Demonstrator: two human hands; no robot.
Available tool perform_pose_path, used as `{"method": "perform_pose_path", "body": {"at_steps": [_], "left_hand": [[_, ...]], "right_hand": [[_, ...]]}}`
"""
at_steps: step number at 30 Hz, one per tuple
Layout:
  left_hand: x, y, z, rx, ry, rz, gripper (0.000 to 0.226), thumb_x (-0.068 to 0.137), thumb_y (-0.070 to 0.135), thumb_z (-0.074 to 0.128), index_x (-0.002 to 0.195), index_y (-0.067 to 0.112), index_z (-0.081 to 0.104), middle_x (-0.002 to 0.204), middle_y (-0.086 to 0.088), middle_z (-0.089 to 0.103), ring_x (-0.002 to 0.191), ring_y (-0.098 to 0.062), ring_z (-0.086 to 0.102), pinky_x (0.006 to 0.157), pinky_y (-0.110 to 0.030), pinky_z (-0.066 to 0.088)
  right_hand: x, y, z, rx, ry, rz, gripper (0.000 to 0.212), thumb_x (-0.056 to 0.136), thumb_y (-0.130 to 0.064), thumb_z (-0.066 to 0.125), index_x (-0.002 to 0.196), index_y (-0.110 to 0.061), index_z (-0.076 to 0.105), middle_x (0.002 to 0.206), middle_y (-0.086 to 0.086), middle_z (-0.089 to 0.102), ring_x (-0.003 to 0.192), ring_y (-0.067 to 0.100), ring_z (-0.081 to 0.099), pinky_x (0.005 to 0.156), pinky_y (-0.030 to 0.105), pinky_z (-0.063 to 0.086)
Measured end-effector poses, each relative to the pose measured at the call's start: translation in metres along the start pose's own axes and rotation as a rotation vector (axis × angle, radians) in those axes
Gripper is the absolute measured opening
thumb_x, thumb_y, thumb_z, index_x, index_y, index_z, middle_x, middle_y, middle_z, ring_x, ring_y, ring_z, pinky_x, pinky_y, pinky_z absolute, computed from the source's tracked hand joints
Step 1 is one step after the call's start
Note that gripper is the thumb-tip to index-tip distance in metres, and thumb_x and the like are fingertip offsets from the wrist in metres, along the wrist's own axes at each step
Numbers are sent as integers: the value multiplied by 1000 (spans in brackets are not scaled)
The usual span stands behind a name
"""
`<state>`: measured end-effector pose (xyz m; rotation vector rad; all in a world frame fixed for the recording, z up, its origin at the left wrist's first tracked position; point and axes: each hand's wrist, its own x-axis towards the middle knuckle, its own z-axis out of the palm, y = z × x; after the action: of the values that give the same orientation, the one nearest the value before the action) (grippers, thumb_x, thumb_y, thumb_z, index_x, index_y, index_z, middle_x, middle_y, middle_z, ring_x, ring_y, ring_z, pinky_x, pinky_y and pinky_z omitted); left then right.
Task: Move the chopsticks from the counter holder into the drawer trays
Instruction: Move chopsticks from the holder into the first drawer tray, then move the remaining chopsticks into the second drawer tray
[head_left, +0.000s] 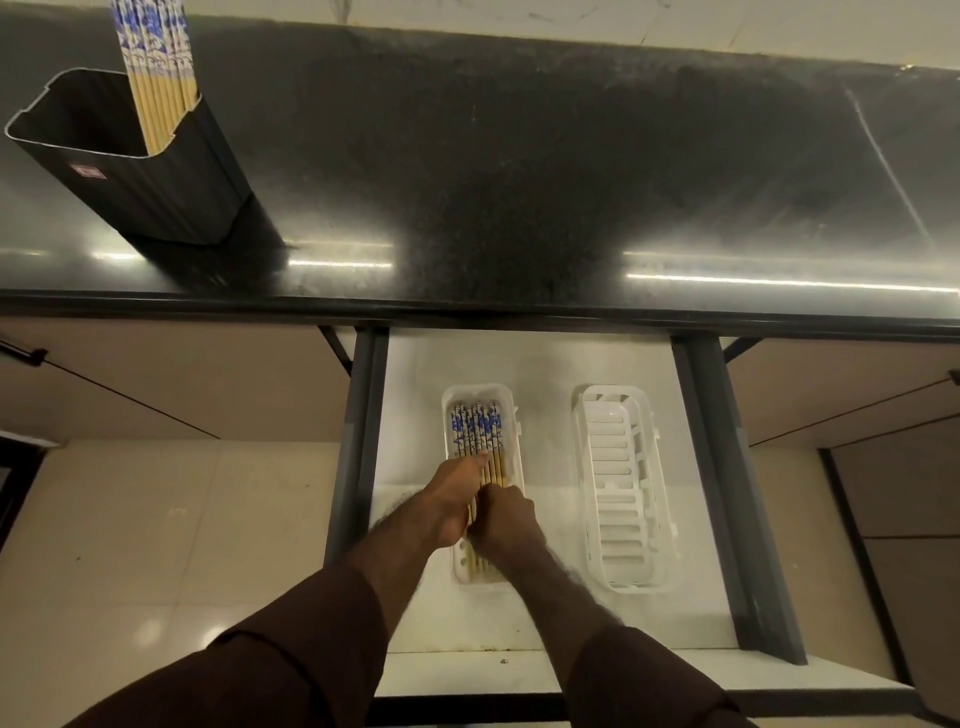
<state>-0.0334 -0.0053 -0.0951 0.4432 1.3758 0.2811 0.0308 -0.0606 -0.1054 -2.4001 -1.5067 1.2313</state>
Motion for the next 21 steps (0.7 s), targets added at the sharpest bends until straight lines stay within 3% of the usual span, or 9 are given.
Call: {"method": "perform_pose_path", "body": {"at_steps": [4, 8, 12, 21], "left_hand": [[-10, 4, -1, 39, 24, 64, 31, 99, 28, 44, 116, 13, 64, 110, -10, 71, 105, -28, 64, 96, -43, 49], [-27, 10, -2, 82, 53, 148, 23, 100, 28, 46, 105, 15, 64, 99, -4, 70, 92, -19, 64, 77, -32, 48], [-48, 13, -4, 138, 52, 214, 27, 95, 29, 55, 114, 11, 64, 109, -7, 70, 104, -22, 63, 94, -37, 49], [-110, 20, -39, 208, 72, 424, 17, 98, 25, 52, 96, 18, 67, 101, -2, 70, 101, -18, 64, 82, -29, 47]], "right_hand": [[1, -7, -32, -51, 22, -47, 36, 93, -28, 63, 123, -9, 61, 115, 9, 70, 98, 26, 70, 84, 33, 56], [-7, -10, -65, -29, 35, -51, 28, 89, -24, 69, 113, -9, 66, 108, 6, 72, 92, 24, 71, 81, 31, 58], [-21, -14, -88, 42, 60, -59, 28, 86, -25, 74, 108, -9, 67, 103, 10, 73, 84, 26, 73, 79, 40, 61], [-62, -58, -104, 112, 105, -174, 32, 88, -31, 71, 113, -12, 66, 106, 9, 72, 81, 22, 72, 78, 35, 61]]}}
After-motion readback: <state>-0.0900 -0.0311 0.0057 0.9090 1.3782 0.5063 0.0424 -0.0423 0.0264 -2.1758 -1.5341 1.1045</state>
